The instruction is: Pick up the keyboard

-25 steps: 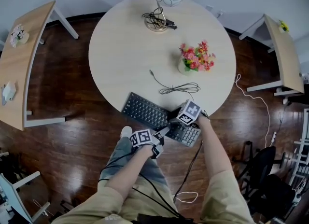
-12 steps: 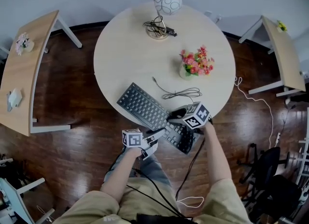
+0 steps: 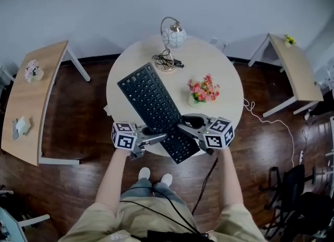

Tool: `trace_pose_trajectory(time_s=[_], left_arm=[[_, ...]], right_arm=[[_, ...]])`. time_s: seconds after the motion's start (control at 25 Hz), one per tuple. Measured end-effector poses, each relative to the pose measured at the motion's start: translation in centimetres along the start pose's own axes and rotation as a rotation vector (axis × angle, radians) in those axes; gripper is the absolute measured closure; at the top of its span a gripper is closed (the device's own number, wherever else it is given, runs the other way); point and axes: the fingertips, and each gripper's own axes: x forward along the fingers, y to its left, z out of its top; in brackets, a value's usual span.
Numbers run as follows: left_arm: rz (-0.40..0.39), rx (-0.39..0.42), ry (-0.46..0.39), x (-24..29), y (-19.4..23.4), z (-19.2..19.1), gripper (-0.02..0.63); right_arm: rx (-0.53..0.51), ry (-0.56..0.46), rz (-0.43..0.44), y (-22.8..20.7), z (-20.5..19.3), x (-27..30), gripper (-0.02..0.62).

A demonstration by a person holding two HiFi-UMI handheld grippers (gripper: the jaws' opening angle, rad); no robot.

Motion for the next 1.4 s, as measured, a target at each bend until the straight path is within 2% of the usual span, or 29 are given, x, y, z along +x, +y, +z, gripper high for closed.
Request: trace_pose_trajectory(time_s=[0.16,0.32,0.44,0.56,0.76,1.0,1.16,1.4], left_arm=[[-0.052,0.159,0.051,-1.9,-3.0,4.1,0.543],[-0.079,0.319,0.095,-3.0,-5.5,6.4,0.549],[-0.088,0.445,0.145,-3.7,-6.7,7.9,0.552],[-0.102,0.519,0.204,-4.1,-7.6,8.2,0.552],[-0.146,0.554,0.274,-4.1,-8.6,7.6,0.552],[-0.180,0.591,0.306,-4.2,-8.8,6.6,0.552],[-0.190,0.607,0.302,-4.1,-8.8,5.6,0.552],[-0.219,0.585,0.281,-3.7,-8.7,4.7,0.552]], right_arm=[[-0.072,-0.153,-0.027,2.7,4.7,-1.6,0.453],[-0.072,-0.304,-0.045,5.4,7.6,-3.5,0.453],[-0.120,-0.362,-0.098,6.8,9.1,-3.9,0.453],[-0.166,-0.388,-0.128,7.9,9.1,-3.8,0.453],[-0.218,-0.429,-0.142,9.1,7.9,-4.2,0.454],[-0.222,-0.446,-0.136,9.5,6.7,-4.3,0.454],[-0.220,-0.447,-0.132,9.8,5.4,-4.5,0.455],[-0.243,-0.440,-0.133,10.0,4.8,-4.8,0.457]])
